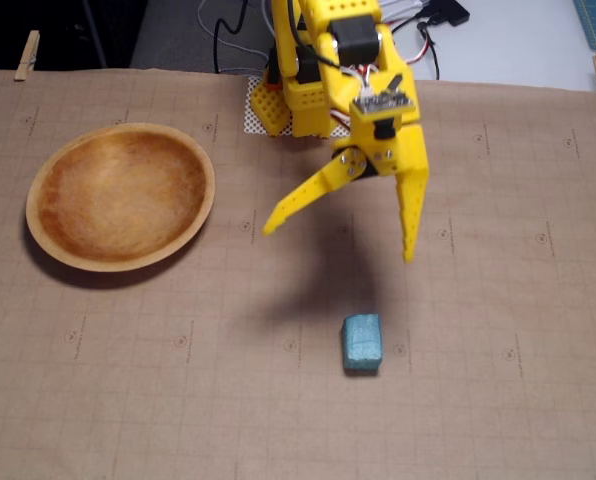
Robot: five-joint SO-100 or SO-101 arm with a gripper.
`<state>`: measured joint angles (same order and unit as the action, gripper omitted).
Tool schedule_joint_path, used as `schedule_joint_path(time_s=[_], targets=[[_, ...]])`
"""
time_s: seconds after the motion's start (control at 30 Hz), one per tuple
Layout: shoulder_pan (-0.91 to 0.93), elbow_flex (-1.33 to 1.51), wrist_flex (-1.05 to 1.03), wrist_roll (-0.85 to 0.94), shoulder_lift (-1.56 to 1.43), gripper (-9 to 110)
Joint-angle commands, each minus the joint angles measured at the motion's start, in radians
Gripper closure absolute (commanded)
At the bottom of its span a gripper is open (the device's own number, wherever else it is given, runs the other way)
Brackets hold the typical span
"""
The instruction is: Grasp a blue block and put it in the bowl.
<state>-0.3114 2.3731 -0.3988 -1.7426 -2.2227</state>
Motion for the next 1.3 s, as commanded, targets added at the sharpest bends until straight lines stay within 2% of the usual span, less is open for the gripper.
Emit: schedule_joint_path(time_s=[0.0,0.13,0.5,0.87,1.27], targets=[[-0.002,0.046,0.120,-0.011,-0.011,38],[0.000,0.147,0.245,-0.011,-0.011,38],[-0.003,0.307,0.408,-0.057,0.008,39],[-0.009,0.304,0.672,-0.049,0.282,38],[-0.011,0.153,0.747,-0.048,0.577,38]])
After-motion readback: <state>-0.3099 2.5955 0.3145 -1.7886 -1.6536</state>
